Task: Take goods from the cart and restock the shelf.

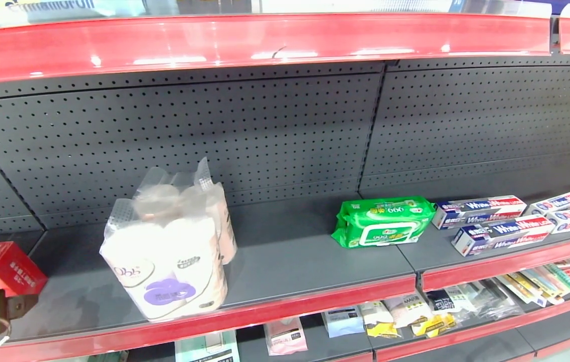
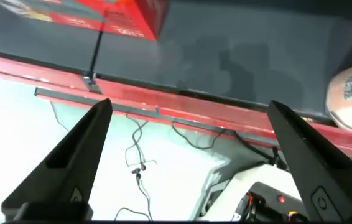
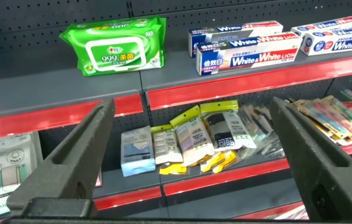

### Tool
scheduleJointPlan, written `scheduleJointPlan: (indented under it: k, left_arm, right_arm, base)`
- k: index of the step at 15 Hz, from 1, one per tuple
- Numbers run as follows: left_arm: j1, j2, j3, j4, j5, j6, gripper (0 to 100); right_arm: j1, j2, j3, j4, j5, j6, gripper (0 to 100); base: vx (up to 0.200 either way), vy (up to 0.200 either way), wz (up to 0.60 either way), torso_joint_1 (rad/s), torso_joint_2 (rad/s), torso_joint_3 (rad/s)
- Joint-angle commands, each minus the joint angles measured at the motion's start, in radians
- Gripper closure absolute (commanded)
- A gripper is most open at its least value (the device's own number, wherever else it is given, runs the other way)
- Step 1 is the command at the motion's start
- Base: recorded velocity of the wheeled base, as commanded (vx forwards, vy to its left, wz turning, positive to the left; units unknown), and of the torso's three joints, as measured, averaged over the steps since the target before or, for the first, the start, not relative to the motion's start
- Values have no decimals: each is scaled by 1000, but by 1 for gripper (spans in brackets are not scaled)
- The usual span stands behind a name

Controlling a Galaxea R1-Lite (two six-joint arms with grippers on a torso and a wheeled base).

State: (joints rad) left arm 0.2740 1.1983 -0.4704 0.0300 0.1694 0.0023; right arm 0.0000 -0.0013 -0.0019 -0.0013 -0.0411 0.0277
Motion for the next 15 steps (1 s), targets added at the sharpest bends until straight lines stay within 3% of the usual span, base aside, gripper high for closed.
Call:
scheduleJointPlan:
  k: [1, 2, 7, 15]
  left_arm:
    - [-19, 101, 9, -25, -22, -1, 0]
    - [-26, 135, 10, -38, -50, -1, 0]
    - [-29, 242, 7, -124, -53, -5, 0]
    - [-36, 383, -4, -151, -54, -8, 0]
  right_arm:
    - [0, 1, -1, 0, 0, 0, 0]
    - [0, 1, 0, 0, 0, 0, 0]
    - [0, 1, -1, 0, 0, 0, 0]
    - [0, 1, 0, 0, 0, 0, 0]
  base:
    - [0, 0, 0, 0, 0, 0]
    - [0, 0, 0, 0, 0, 0]
    - [0, 0, 0, 0, 0, 0]
    - [0, 0, 0, 0, 0, 0]
